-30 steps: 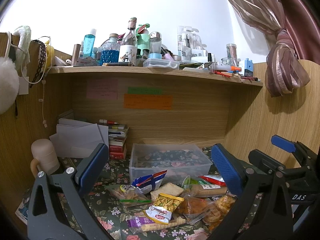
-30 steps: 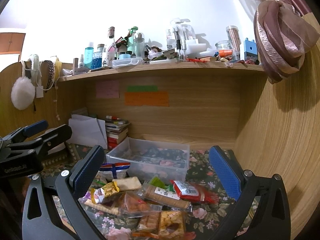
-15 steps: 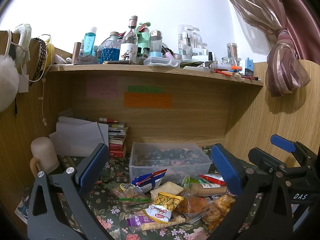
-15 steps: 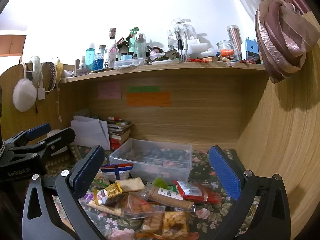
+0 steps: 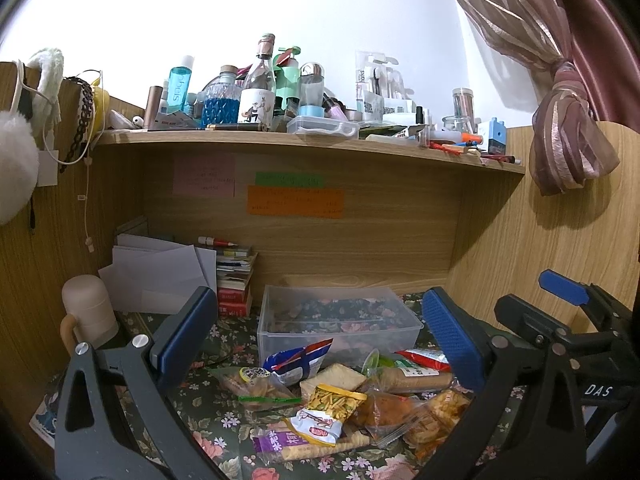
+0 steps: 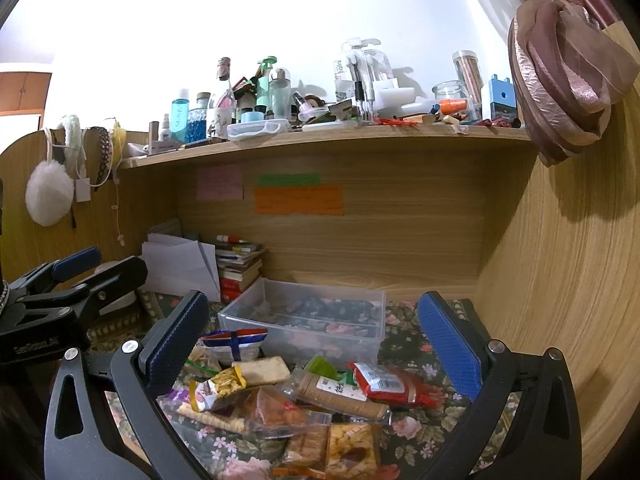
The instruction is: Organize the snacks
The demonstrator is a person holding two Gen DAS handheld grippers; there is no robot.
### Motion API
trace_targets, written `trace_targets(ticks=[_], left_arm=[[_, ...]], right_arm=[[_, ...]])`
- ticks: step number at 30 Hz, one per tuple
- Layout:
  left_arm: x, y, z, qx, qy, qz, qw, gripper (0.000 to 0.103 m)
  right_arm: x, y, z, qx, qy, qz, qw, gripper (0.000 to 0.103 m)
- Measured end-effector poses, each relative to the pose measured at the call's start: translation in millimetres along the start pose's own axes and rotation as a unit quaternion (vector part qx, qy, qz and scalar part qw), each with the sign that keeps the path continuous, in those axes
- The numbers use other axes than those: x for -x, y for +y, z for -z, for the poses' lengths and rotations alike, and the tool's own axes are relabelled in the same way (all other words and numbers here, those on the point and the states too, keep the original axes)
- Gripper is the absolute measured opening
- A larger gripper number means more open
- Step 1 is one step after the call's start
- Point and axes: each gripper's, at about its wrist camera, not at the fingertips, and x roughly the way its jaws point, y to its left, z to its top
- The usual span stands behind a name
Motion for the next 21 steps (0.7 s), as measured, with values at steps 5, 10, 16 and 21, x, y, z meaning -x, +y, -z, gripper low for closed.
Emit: trace_targets(ticks=[5,10,16,21], left_arm=[[0.3,0.1,-0.1,0.0,0.0,0.001,1.0,0.103],[0.7,-0.4,0.7,0.0,0.001,0.003,1.0,0.103],[-7.3,2.7,8.3,-0.001,0.02,0.004,0.9998,0.103],[-25.1,11.8,24.6,-0.007,0.062,-0.011,0.998,0.103]], right_arm=[[0.0,-0.1,0.2,0.0,0.0,0.0,1.0,0.103],[-0.1,-0.2,0.3,-0.001,0.0,0.0,1.0,0.103],[-6.9,-3.8,7.0,0.001,0.014,0.005,1.0,0.103],[-19.8,-13.6,18.8,-0.01,0.049,0.003,0.999,0.103]])
